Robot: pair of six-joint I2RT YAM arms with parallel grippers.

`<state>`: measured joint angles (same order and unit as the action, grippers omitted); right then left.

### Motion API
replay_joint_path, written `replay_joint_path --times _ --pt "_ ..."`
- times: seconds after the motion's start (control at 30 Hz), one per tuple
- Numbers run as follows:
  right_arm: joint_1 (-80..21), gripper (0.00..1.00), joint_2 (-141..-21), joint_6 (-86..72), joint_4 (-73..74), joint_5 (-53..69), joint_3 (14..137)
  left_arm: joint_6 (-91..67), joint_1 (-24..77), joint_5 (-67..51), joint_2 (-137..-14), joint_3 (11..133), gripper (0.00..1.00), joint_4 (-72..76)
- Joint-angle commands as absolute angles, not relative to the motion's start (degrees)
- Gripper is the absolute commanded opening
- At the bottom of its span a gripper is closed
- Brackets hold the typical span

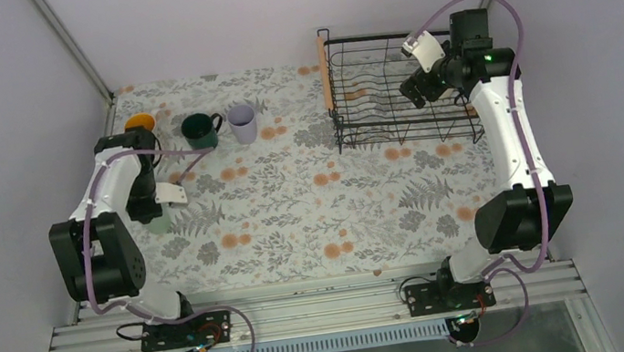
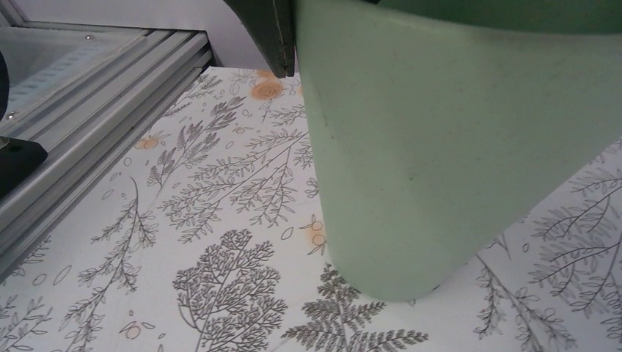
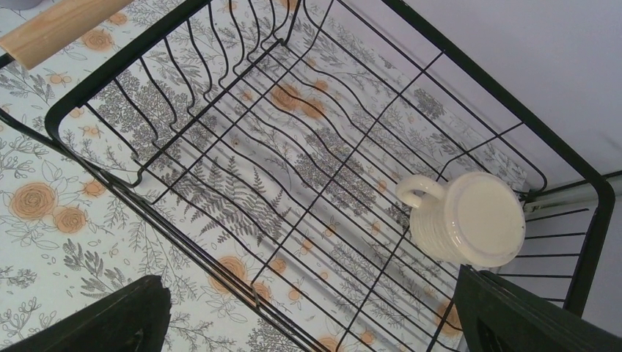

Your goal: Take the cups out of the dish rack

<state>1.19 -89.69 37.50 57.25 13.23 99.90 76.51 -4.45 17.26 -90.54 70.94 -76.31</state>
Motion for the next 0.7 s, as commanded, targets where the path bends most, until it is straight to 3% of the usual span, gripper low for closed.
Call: replay_joint_path --times 0.0,0.2,0.33,0.67 --pt "0.95 1.00 -88.42 38.17 55.34 12.35 99.21 75.14 -5.64 16.69 -92.33 72.02 0.03 -75.70" --pt "0.94 1.00 -88.87 37.90 55.71 12.68 99.92 71.43 -6.63 16.44 -96.05 74.40 0.26 -75.13" --pt "0.92 1.00 -89.10 37.71 55.79 12.82 99.93 72.03 -6.68 16.75 -95.37 76.05 0.54 -75.41" --pt "0.93 1.00 -89.96 36.28 55.55 9.89 102.41 76.54 -6.40 21.42 -90.18 92.51 0.67 -77.78"
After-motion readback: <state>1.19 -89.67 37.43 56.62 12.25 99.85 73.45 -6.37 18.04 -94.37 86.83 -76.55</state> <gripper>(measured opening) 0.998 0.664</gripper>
